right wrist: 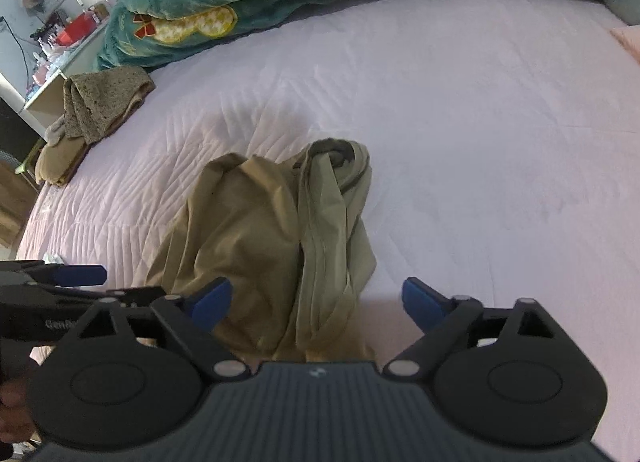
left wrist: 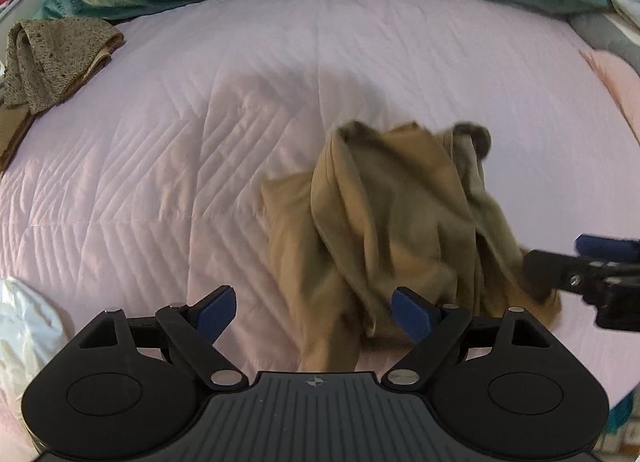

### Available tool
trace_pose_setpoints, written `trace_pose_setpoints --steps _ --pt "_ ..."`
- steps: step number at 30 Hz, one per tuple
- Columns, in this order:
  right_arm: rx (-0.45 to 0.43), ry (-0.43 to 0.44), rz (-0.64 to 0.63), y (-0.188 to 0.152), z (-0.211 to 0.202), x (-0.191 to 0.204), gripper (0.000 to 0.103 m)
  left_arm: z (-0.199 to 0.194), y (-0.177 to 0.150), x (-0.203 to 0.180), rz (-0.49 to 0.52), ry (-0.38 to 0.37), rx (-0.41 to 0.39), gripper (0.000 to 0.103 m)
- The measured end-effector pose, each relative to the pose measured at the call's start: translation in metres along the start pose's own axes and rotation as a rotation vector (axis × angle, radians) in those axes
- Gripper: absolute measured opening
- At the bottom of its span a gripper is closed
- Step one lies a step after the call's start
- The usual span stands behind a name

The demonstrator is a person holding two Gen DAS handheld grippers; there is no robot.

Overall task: Fold clothes
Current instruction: 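Move both grippers toward the khaki garment on the bed, then grasp the khaki garment edge with the left gripper while the right gripper grasps another edge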

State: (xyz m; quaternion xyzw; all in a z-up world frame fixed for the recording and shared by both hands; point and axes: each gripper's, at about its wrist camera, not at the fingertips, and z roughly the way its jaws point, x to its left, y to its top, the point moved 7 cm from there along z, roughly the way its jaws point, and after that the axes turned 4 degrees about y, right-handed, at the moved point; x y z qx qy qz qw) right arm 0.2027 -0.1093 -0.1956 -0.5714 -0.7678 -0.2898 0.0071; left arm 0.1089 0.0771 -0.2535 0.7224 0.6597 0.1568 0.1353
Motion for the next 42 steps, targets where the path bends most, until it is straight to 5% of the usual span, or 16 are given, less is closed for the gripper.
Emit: trace_pose_setpoints --steps 8,11,19,23,27,29,31,33,35,37,42 --pt "-0.013 0.026 -0.025 0.032 0.021 -0.005 0.053 0.025 0.034 -0.006 -0.046 0.01 -0.014 0.086" --pt "-0.006 0.013 -0.024 0.048 0.035 -0.013 0.048 0.034 0.047 -0.009 -0.064 0.014 -0.019 0.084" --pt "0.056 0.003 -0.06 0.073 0.071 -0.024 0.053 0.062 0.083 -0.012 -0.093 0.004 -0.011 0.083" --pt "0.064 0.01 -0.052 0.08 0.082 -0.028 0.064 0.075 0.089 -0.017 -0.094 -0.014 0.006 0.085" --pt "0.082 0.074 -0.035 0.082 0.095 -0.027 0.066 0.084 0.092 -0.02 -0.094 -0.036 0.017 0.083" --pt "0.079 0.1 -0.048 0.082 0.098 -0.026 0.063 0.089 0.094 -0.021 -0.096 -0.058 0.023 0.072" --pt "0.073 0.124 -0.072 0.082 0.1 -0.024 0.055 0.089 0.092 -0.024 -0.089 -0.086 0.026 0.047" --pt "0.06 0.154 -0.089 0.081 0.096 -0.021 0.03 0.089 0.091 -0.026 -0.078 -0.096 0.027 0.037" --pt "0.051 0.173 -0.102 0.08 0.092 -0.018 0.018 0.087 0.091 -0.026 -0.077 -0.098 0.021 0.025" --pt "0.041 0.182 -0.112 0.08 0.088 -0.016 0.017 0.083 0.091 -0.025 -0.08 -0.102 0.012 0.014" --pt "0.008 0.192 -0.125 0.079 0.075 -0.012 0.016 0.069 0.093 -0.023 -0.078 -0.114 -0.015 0.009"
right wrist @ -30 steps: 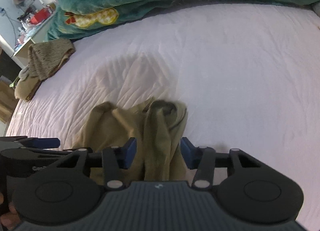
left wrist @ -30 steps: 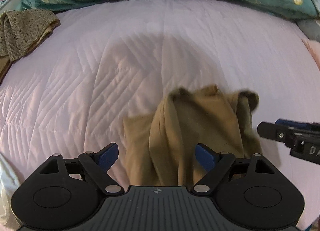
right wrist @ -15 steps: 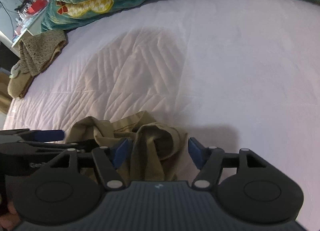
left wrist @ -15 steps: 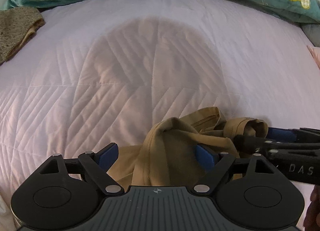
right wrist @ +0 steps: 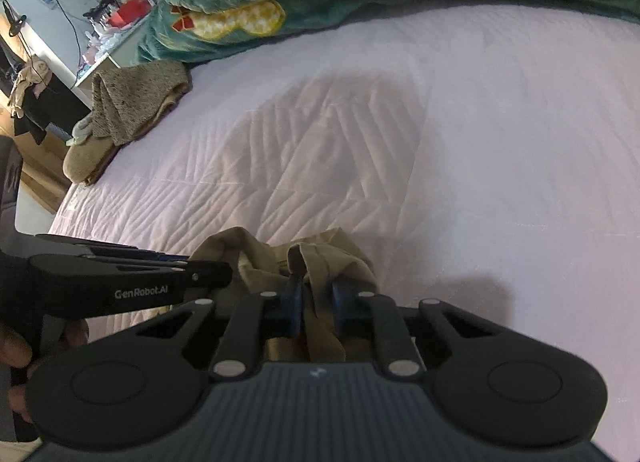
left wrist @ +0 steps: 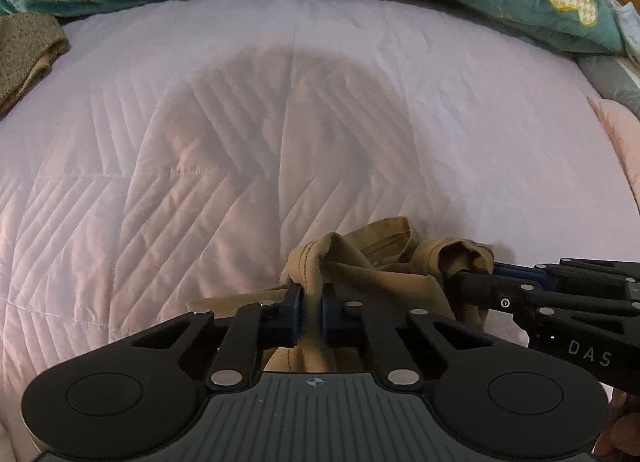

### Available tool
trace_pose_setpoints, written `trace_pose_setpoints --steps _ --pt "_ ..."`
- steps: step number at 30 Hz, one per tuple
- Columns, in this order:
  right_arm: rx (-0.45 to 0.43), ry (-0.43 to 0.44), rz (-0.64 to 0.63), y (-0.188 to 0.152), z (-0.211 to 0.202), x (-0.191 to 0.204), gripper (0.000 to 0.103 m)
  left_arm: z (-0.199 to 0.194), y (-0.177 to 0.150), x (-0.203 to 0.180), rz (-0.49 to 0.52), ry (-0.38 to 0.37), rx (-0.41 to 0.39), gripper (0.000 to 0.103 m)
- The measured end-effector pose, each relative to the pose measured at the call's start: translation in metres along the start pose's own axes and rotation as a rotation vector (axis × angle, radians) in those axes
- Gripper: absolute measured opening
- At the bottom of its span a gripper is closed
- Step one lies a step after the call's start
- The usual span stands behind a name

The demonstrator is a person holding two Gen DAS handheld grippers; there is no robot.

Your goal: Fold clothes

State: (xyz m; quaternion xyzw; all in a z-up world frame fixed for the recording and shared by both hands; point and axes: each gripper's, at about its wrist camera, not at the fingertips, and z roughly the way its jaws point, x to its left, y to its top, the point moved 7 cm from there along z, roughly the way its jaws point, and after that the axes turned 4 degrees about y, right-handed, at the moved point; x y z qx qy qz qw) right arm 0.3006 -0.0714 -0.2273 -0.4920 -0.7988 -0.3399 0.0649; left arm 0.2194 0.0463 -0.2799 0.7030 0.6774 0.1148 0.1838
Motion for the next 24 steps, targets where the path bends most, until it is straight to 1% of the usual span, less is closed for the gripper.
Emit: trace_pose_setpoints --steps 3,6,10,13,16,17,18,20,24 --pt "-0.02 0.005 -0.009 0.0 -0.01 0.006 0.016 -0.012 0.0 0.0 0.003 -0.007 -0.018 0.007" --pt "-0.049 0.013 -0.021 0.002 -0.025 0.014 0.01 -0.027 0.0 -0.001 0.007 -0.018 -0.038 0.006" --pt "-0.075 0.016 -0.034 0.006 -0.041 0.023 0.01 -0.046 0.001 -0.004 0.014 -0.036 -0.059 0.006" --pt "-0.056 -0.003 -0.018 0.001 -0.044 0.019 0.01 -0.055 0.0 -0.005 0.022 -0.041 -0.068 0.006" --pt "-0.034 -0.022 0.003 -0.007 -0.046 0.014 0.014 -0.059 -0.004 -0.004 0.032 -0.041 -0.069 0.006" --pt "-0.028 -0.027 0.014 -0.011 -0.046 0.013 0.017 -0.061 -0.006 -0.003 0.033 -0.044 -0.069 0.006" --pt "-0.021 -0.033 0.024 -0.016 -0.047 0.011 0.025 -0.064 -0.008 -0.003 0.034 -0.047 -0.068 0.006" --pt "-0.017 -0.04 0.027 -0.02 -0.049 0.013 0.034 -0.07 -0.011 -0.001 0.035 -0.054 -0.068 0.006" --pt "-0.012 -0.051 0.024 -0.027 -0.052 0.018 0.036 -0.087 -0.025 0.005 0.036 -0.06 -0.066 0.006"
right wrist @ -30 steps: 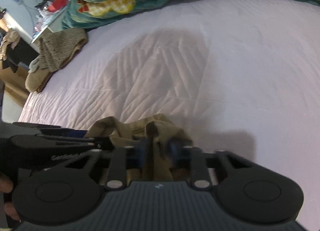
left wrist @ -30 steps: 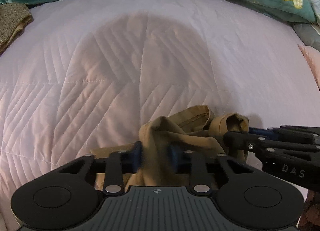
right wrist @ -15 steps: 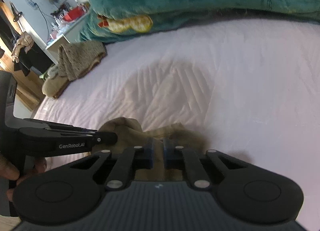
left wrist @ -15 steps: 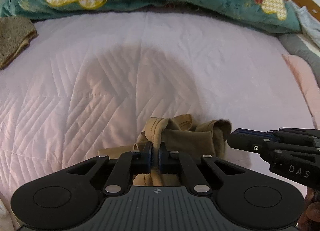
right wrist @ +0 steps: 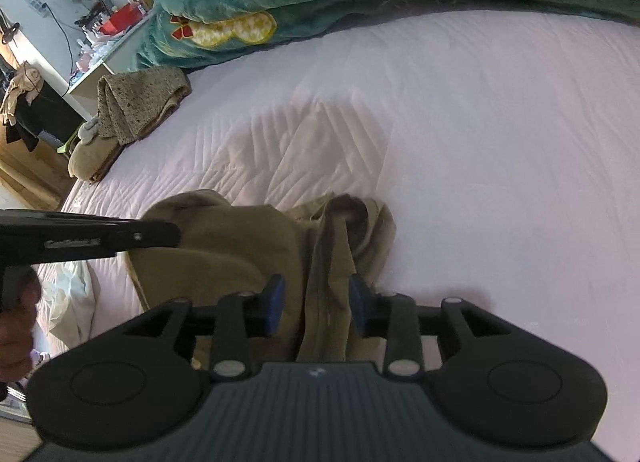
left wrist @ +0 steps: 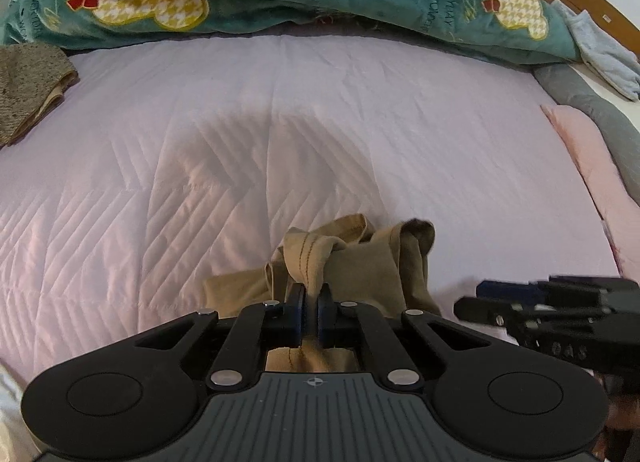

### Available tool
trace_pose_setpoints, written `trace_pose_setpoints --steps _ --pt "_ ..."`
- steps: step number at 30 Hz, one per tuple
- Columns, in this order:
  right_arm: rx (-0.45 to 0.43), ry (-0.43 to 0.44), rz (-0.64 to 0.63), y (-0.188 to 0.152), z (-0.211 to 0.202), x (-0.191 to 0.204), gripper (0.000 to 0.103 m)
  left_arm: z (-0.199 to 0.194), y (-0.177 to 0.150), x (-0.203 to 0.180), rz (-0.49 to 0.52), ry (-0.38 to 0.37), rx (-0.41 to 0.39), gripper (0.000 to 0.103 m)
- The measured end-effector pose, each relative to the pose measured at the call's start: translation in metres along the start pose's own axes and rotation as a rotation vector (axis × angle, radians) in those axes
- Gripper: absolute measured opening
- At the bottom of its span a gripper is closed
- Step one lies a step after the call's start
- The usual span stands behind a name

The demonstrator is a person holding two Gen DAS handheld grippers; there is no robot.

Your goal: Fold clothes

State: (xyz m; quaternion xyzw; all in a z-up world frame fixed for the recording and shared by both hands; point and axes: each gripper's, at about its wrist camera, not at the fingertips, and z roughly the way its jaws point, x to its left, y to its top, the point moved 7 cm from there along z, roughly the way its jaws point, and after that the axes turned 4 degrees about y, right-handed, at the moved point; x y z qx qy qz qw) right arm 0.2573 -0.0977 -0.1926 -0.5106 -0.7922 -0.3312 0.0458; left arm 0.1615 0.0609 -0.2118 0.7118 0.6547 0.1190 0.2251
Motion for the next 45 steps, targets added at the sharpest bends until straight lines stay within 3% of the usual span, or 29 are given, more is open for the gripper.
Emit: trace_pose_setpoints --steps 4,11,14,17,20,22,23,28,33,38,41,42,43,44,45 --pt "0.003 -0.008 -0.005 -0.005 -0.004 0.006 0.041 -0.022 -0.022 0.023 -0.019 0.046 0.009 0.006" --pt "0.011 0.001 -0.035 -0.006 0.0 0.024 0.045 -0.047 -0.044 0.112 -0.117 0.258 0.01 0.005" --pt "0.027 0.0 -0.04 -0.009 0.002 0.032 0.048 -0.053 -0.041 0.126 -0.137 0.263 0.0 0.005" --pt "0.041 -0.016 -0.054 -0.012 0.004 0.038 0.057 -0.048 -0.036 0.106 -0.121 0.193 0.007 0.008" --pt "0.059 -0.055 -0.073 -0.017 0.006 0.041 0.069 -0.038 -0.037 0.071 -0.083 0.094 0.035 0.022" --pt "0.075 -0.077 -0.073 -0.021 0.006 0.039 0.075 -0.029 -0.039 0.049 -0.071 0.033 0.057 0.059" --pt "0.081 -0.085 -0.07 -0.024 0.006 0.037 0.076 -0.024 -0.041 0.04 -0.067 0.011 0.064 0.064" --pt "0.106 -0.119 -0.048 -0.042 0.001 0.024 0.079 -0.001 -0.052 0.024 -0.078 -0.032 0.11 0.064" --pt "0.129 -0.134 -0.012 -0.058 0.001 0.01 0.08 0.006 -0.061 0.029 -0.106 -0.017 0.144 0.065" --pt "0.165 -0.134 -0.029 -0.07 0.016 0.011 0.082 0.034 -0.062 0.018 -0.04 0.02 0.179 0.066" --pt "0.195 -0.135 -0.057 -0.076 0.028 0.012 0.082 0.046 -0.061 0.011 -0.015 0.042 0.161 0.064" --pt "0.205 -0.137 -0.068 -0.078 0.032 0.012 0.082 0.047 -0.06 0.009 0.004 0.051 0.146 0.056" --pt "0.215 -0.125 -0.075 -0.08 0.035 0.013 0.079 0.048 -0.06 0.007 0.024 0.06 0.133 0.04" --pt "0.217 -0.089 -0.079 -0.081 0.038 0.014 0.068 0.049 -0.06 0.005 0.046 0.07 0.123 0.032" --pt "0.201 -0.049 -0.074 -0.081 0.039 0.015 0.053 0.048 -0.06 0.005 0.058 0.077 0.113 0.018"
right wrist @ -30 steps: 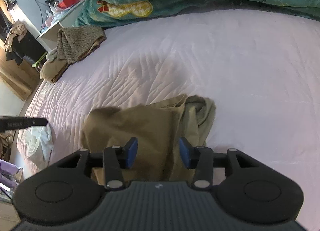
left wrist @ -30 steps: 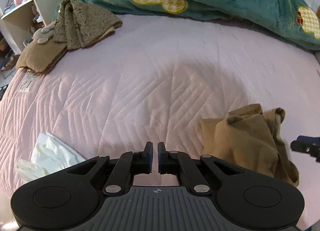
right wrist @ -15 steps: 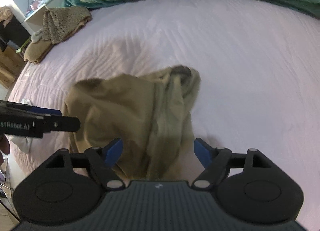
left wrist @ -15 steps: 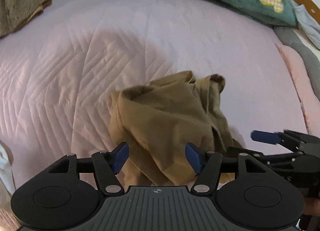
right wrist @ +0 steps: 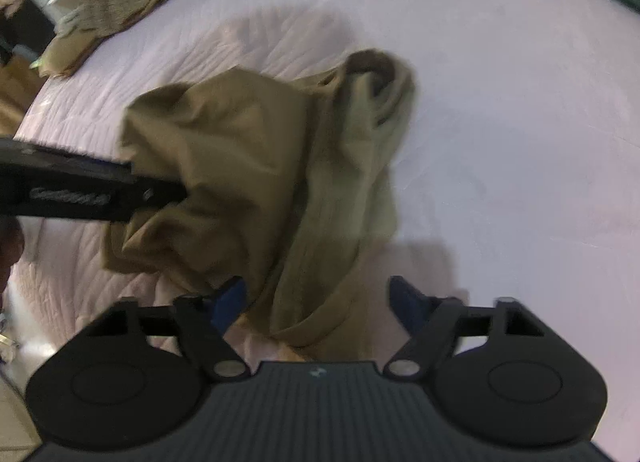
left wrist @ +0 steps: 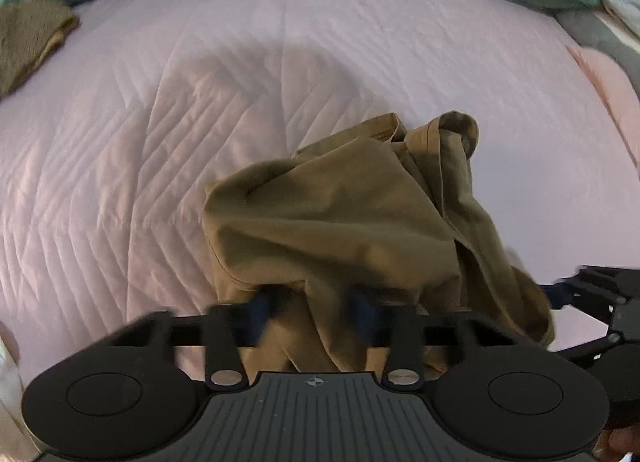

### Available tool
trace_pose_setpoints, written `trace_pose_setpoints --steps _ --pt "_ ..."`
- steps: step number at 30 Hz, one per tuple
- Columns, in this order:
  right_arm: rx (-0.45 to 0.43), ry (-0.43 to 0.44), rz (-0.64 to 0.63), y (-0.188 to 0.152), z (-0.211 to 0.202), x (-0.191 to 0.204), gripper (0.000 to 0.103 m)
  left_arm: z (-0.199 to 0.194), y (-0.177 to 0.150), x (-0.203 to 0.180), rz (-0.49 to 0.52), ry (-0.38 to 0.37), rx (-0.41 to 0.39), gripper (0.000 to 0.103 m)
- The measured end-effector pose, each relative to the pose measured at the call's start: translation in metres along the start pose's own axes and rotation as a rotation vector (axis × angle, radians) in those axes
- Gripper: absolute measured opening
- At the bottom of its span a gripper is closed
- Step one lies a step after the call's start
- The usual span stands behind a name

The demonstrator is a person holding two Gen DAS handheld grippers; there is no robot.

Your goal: Fold clothes

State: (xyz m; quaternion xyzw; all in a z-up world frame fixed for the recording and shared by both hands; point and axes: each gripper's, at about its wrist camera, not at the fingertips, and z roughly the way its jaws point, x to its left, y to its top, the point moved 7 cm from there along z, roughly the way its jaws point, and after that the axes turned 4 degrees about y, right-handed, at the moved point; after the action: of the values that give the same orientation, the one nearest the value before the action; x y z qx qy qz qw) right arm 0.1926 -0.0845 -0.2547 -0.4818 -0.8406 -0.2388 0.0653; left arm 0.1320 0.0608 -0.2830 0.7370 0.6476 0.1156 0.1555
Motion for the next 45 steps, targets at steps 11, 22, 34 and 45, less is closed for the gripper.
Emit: trace_pose_setpoints --steps 11,22,34,45 --pt "-0.04 0.046 -0.029 0.004 -0.021 -0.012 0.012 -0.042 0.005 0.033 -0.042 0.029 -0.077 0.006" --pt "-0.055 -0.075 -0.022 0.006 -0.05 -0.055 0.01 -0.051 -0.006 0.151 -0.103 0.323 -0.032 0.006" --pt "-0.069 -0.151 0.057 0.005 -0.079 -0.081 0.013 -0.075 -0.055 0.205 -0.182 0.427 0.067 0.011" --pt "-0.082 -0.198 0.046 0.023 -0.098 -0.073 0.043 -0.106 -0.09 0.223 -0.253 0.435 0.106 0.017"
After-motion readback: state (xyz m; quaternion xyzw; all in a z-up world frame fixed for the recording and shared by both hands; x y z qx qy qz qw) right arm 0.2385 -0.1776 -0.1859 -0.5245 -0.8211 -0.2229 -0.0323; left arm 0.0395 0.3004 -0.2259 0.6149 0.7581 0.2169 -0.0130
